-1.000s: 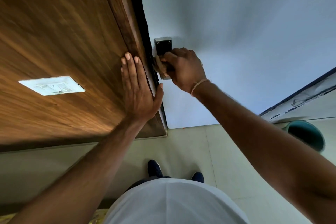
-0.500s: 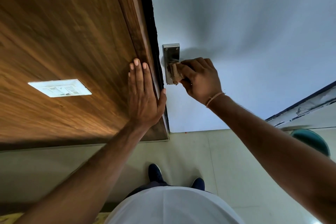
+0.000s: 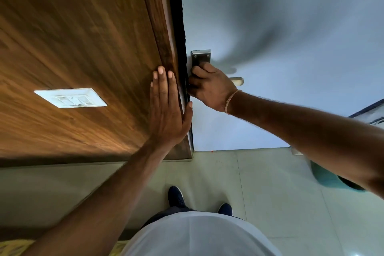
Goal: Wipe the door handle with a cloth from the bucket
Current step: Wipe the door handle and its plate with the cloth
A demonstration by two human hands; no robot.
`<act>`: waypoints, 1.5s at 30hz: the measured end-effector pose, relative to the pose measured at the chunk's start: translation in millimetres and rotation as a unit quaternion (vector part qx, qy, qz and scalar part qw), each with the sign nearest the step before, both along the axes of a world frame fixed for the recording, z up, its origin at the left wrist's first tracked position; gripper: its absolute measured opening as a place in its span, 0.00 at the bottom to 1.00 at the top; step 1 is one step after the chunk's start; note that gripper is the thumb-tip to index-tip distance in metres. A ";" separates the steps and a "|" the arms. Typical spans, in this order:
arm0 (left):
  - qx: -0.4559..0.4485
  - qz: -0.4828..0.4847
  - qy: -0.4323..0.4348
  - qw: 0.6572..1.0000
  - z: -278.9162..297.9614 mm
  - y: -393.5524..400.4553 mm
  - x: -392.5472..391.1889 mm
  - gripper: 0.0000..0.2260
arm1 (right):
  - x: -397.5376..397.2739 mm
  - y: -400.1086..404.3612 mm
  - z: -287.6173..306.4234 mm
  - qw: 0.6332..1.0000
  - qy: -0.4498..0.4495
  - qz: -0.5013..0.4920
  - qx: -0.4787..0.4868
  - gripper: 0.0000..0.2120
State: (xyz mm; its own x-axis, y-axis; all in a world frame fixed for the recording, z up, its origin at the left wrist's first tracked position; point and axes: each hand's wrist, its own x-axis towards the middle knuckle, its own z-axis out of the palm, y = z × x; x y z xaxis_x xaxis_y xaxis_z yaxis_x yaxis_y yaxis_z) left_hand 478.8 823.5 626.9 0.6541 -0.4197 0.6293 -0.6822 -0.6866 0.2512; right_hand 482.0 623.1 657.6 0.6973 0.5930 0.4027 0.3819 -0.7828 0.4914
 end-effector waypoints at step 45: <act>0.001 -0.004 0.005 1.000 3.0 -0.7 -2.6 0.35 | -69.4 61.3 -10.6 -0.066 0.120 -0.055 0.989 0.23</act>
State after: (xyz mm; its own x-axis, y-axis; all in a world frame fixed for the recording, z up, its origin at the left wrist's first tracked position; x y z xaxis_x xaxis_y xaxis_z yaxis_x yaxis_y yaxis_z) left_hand 476.2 822.8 629.9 0.6571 -0.4264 0.6216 -0.6851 -0.6818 0.2566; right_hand 412.6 684.4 647.0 0.7589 -0.3530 -0.5473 0.1268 0.9044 -0.4075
